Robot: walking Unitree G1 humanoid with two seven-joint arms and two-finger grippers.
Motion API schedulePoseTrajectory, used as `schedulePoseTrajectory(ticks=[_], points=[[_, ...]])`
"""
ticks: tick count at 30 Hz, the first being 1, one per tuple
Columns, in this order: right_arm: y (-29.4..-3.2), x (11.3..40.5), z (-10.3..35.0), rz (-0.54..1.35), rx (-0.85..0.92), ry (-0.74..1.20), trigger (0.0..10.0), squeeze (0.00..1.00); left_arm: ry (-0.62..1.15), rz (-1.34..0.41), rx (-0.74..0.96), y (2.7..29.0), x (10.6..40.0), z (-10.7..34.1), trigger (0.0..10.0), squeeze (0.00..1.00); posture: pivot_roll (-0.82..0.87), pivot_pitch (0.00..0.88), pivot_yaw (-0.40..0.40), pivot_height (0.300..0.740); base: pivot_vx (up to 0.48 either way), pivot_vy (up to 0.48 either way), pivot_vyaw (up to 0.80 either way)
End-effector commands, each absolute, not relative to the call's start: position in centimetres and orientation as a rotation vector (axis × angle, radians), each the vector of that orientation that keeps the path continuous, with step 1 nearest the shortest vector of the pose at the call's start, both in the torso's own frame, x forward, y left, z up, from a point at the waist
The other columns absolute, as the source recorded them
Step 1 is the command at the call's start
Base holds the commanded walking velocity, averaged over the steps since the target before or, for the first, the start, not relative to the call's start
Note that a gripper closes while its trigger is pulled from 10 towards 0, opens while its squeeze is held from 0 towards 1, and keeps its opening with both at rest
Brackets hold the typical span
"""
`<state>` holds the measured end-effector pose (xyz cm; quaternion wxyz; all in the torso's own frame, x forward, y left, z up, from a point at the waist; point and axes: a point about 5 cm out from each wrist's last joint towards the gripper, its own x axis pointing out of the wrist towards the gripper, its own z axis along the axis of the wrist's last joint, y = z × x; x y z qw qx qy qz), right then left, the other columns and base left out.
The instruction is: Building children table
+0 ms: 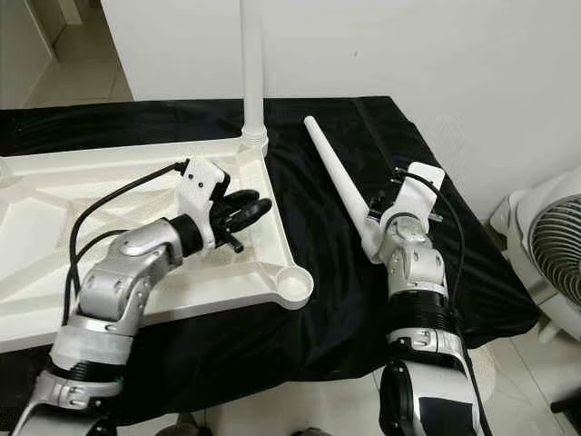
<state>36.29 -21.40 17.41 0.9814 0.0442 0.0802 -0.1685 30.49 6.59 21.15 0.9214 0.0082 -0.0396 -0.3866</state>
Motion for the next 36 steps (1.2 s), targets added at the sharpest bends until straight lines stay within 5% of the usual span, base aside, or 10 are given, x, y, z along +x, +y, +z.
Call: schedulePoseTrajectory(ticks=[1,12,22,36], points=[[-21.1,36.5,18.6,-0.313,0.085,0.111,10.0,0.0,-0.086,-0.769,0.007,6.3,30.5,21.5,10.0,0.0,0.1,0.039,-0.039,0.74,0.0,0.0,0.0],[-19.9,37.4,19.7,-0.212,0.027,0.111,10.0,0.0,-0.149,-0.511,0.073,6.1,31.4,23.6,10.0,0.0,0.11,0.038,-0.042,0.74,0.0,0.0,0.0],[-17.2,36.3,21.3,0.041,-0.091,-0.119,10.0,0.0,-0.122,-0.163,-0.003,9.4,32.4,23.1,10.0,0.0,0.12,0.062,-0.049,0.74,0.0,0.0,0.0],[-13.5,33.3,20.5,0.249,-0.036,-0.255,10.0,0.0,-0.105,-0.026,-0.049,9.9,32.3,22.2,10.0,0.0,0.1,0.051,-0.024,0.74,0.0,0.0,0.0]])
